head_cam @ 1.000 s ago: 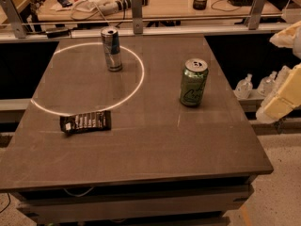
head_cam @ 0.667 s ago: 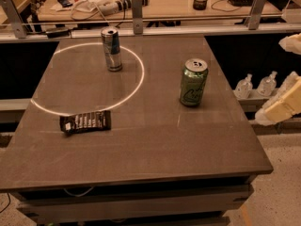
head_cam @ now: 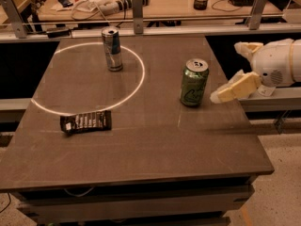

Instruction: Move green can near redbull can

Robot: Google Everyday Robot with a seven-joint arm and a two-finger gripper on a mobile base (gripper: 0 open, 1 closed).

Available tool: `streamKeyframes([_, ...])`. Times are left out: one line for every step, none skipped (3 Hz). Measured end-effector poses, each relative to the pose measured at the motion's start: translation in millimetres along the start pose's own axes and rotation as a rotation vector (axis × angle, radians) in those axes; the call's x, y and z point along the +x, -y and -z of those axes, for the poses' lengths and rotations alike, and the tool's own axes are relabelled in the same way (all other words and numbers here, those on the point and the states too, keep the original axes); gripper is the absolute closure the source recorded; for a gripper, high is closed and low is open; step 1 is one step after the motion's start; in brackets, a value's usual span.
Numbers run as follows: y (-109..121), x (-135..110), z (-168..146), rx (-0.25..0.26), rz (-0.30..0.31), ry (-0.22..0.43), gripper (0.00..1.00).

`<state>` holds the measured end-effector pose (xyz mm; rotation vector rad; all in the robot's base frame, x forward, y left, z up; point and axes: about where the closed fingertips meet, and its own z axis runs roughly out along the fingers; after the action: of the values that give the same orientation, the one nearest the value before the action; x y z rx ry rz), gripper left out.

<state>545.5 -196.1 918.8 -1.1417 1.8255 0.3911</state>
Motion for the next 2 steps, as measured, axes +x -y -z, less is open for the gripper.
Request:
streamKeyframes([29, 21, -46, -0.022, -0.052, 0.115, 0.0])
streamKeyframes([38, 31, -57, -0.042, -0.084, 0.179, 0.0])
